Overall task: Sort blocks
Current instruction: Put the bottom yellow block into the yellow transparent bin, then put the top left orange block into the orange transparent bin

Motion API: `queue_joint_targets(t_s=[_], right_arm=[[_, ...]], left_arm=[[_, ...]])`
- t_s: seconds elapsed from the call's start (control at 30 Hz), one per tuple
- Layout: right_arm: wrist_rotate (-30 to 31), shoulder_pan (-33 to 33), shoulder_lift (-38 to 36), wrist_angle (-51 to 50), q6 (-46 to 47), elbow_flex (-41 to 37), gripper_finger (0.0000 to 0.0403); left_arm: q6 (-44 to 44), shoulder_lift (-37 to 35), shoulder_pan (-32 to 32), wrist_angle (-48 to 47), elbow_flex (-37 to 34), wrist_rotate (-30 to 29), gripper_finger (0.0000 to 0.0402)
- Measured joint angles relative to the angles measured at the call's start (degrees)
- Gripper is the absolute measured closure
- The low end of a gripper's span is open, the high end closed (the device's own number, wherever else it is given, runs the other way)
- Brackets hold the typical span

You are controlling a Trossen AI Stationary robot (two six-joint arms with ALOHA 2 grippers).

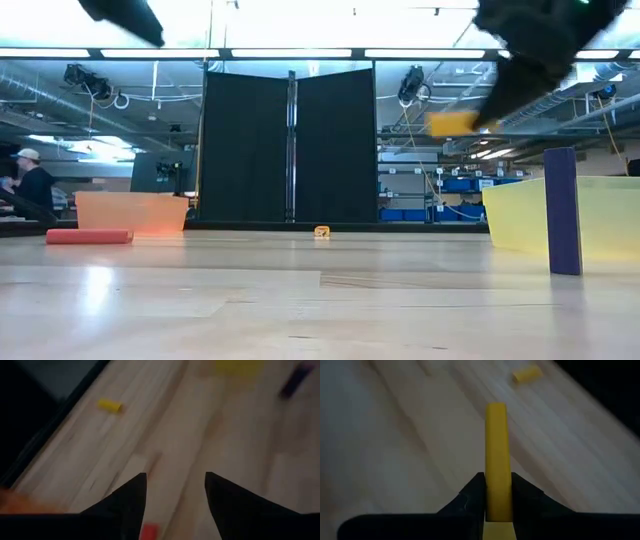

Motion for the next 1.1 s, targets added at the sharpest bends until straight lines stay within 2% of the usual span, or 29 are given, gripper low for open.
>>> queue_joint_targets(t_s=[0.13, 0.33, 0.4, 0.5, 0.67, 0.77, 0.9, 1.1], right_arm=[[-3.80, 1.84, -5.96, -6.37, 10.16, -6.04, 0.0332], [-11.83, 2.56, -7.26, -9.83, 18.24, -11.25, 0.0332], [-12.51, 2.67, -7.06, -9.87, 19.57, -11.96, 0.0306], [-12.31, 3.40, -7.09, -9.51, 20.53, -12.12, 0.0235], [-9.09, 5.48, -8.41, -6.86, 18.48, -9.80, 0.0130], [-6.27, 6.55, -9.17, -2.48, 15.10, -7.84, 0.0095], [-5.14, 6.81, -8.89, 3.83, 8.30, -5.54, 0.0081], [-4.97, 6.45, -7.91, 11.00, -0.58, -3.52, 0.0093]], left_arm=[[-0.37, 0.06, 4.57, -1.54, -2.08, 4.01, 0.0193], [0.97, 0.08, 10.93, -1.20, -6.80, 7.95, 0.0193], [1.95, 0.09, 13.16, -0.52, -8.85, 9.67, 0.0193], [4.49, 0.08, 16.53, 2.52, -11.77, 13.38, 0.0193], [10.18, 0.10, 21.77, 8.24, -17.08, 20.29, 0.0193], [12.05, 0.10, 24.45, 9.16, -20.19, 24.14, 0.0193], [14.01, 0.10, 26.55, 9.87, -24.00, 28.06, 0.0193], [16.21, 0.10, 26.90, 17.92, -29.30, 34.50, 0.0193]])
